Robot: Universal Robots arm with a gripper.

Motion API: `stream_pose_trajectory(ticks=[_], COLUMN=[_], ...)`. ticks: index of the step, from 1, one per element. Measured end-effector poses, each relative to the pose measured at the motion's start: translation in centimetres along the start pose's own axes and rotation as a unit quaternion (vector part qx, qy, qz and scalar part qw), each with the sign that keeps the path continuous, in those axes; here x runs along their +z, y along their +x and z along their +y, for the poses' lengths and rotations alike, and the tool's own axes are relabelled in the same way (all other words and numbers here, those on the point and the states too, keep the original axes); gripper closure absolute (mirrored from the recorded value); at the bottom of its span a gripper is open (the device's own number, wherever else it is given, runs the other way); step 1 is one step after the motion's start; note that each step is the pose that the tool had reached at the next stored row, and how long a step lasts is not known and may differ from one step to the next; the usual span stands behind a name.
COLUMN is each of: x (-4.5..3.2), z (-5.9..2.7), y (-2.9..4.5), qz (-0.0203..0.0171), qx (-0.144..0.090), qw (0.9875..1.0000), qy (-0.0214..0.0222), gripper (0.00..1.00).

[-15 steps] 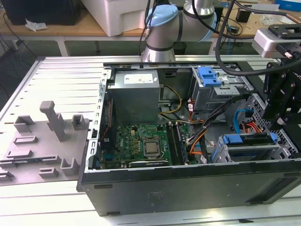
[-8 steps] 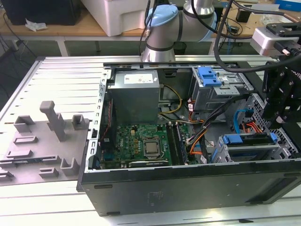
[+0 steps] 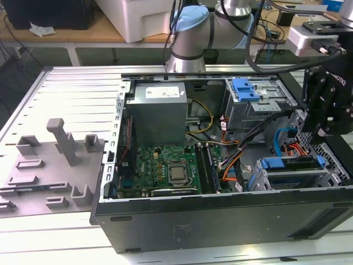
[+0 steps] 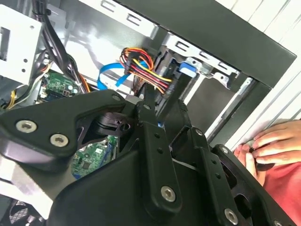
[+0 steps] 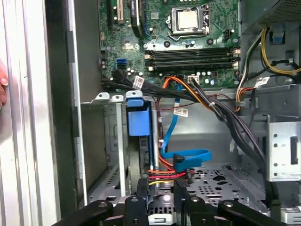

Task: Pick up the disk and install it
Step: 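Insert the second disk wire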

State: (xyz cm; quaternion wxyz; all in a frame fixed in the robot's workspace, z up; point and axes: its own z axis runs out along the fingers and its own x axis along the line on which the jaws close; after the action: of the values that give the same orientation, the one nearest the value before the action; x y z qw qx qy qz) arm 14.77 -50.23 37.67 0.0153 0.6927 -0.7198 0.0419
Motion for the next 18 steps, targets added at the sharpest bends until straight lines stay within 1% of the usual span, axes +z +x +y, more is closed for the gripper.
stream_pose_trajectory(ticks=[3,4,5,6,8,9,11,16,18], x=[-0.07,-0.08,-0.11,-0.14,-0.16,-0.16,-0.14,-0.12,-0.05], z=[0.16,0.27,0.60,1.10,1.66,1.80,1.81,1.83,1.82], y=[-0.79,-0.94,-1.08,-1.13,-1.13,-1.15,-1.17,-1.53,-1.54], qz=[0.0010,0.0013,0.0021,0.0025,0.0026,0.0026,0.0026,0.0055,0.0056], qx=[0.000,0.000,0.000,0.000,0.000,0.000,0.000,0.000,0.000], qw=[1.0000,1.0000,1.0000,1.0000,1.0000,1.0000,1.0000,1.0000,1.0000], qy=[0.0001,0.0001,0.0002,0.0004,0.0006,0.0007,0.0007,0.0008,0.0008], gripper=[0.64,0.64,0.64,0.64,0.64,0.64,0.64,0.64,0.64])
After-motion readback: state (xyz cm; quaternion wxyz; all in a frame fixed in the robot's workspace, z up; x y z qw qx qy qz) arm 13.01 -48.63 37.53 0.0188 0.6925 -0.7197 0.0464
